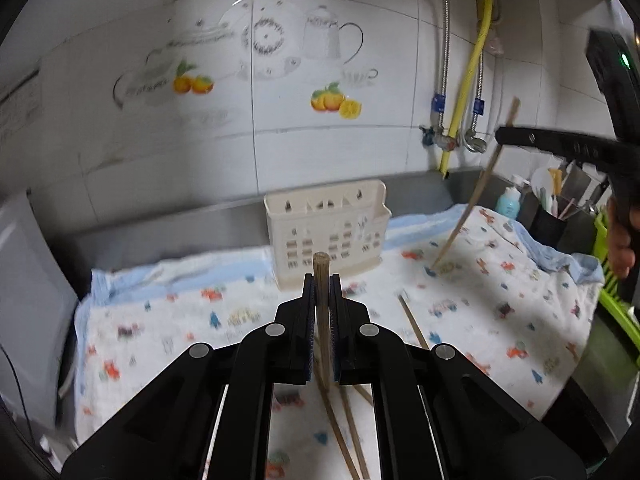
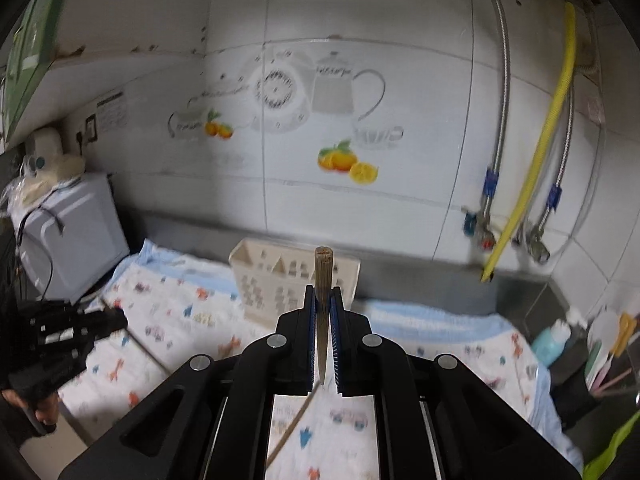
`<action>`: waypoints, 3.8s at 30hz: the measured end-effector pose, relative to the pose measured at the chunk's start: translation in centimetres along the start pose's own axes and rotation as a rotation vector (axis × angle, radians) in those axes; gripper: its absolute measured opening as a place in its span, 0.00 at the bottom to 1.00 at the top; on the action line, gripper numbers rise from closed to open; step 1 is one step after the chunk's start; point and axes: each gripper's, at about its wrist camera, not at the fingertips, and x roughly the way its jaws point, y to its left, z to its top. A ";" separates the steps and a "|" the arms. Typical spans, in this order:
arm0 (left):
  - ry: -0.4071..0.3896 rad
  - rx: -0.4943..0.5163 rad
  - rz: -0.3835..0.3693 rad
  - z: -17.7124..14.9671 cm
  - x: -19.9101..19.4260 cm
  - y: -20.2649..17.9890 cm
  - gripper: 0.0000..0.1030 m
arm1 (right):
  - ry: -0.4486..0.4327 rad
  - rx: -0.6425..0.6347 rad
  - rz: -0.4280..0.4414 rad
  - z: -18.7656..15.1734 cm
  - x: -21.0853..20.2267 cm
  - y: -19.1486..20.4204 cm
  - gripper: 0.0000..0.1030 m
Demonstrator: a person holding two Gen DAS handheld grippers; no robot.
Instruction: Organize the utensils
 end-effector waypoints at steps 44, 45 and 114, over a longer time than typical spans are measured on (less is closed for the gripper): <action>-0.159 -0.081 0.113 13.8 11.7 3.2 0.06 | 0.071 0.073 -0.018 3.1 16.3 -2.3 0.10; -0.158 -0.088 0.119 13.8 11.8 3.4 0.06 | 0.071 0.074 -0.012 3.1 16.2 -2.3 0.12; 0.306 -0.262 -0.039 -18.3 1.1 -4.4 0.09 | 0.287 0.222 -0.118 -28.5 2.5 7.7 0.07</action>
